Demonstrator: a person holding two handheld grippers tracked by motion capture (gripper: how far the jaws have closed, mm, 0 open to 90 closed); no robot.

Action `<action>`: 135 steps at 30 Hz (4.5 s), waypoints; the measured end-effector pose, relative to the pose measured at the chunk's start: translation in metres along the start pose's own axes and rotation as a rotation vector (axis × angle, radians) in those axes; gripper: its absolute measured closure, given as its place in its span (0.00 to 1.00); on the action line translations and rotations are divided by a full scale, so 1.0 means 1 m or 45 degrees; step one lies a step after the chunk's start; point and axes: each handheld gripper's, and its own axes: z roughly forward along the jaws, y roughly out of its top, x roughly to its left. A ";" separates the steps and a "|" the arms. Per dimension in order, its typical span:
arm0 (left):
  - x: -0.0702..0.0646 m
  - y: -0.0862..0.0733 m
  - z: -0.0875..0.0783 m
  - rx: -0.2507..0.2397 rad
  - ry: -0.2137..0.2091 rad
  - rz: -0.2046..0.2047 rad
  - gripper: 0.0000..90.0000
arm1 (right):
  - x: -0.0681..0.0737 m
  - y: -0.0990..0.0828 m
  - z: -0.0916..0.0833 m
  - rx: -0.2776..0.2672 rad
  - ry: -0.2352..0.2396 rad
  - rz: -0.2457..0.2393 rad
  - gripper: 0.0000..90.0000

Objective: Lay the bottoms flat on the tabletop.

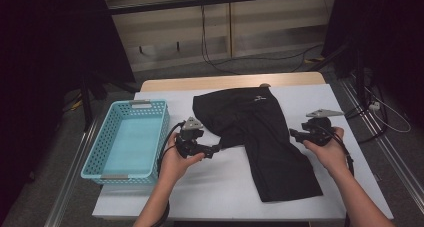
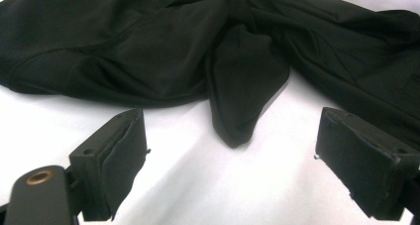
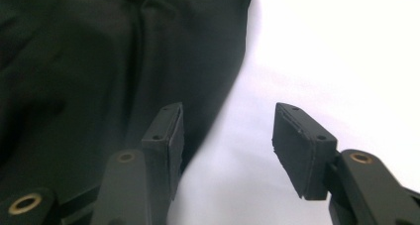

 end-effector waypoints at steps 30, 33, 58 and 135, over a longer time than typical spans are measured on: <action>0.001 -0.003 0.001 0.019 0.009 -0.001 0.14 | -0.019 0.032 0.076 0.029 0.023 0.144 1.00; 0.001 -0.003 0.001 0.019 0.010 0.001 0.14 | -0.021 0.031 0.074 0.031 0.019 0.146 1.00; -0.001 -0.003 0.004 0.024 0.018 0.004 0.14 | -0.073 0.018 0.048 0.078 -0.173 0.205 1.00; -0.014 0.005 -0.007 -0.017 -0.019 0.047 0.13 | 0.024 -0.055 -0.068 0.088 -0.038 -0.094 0.63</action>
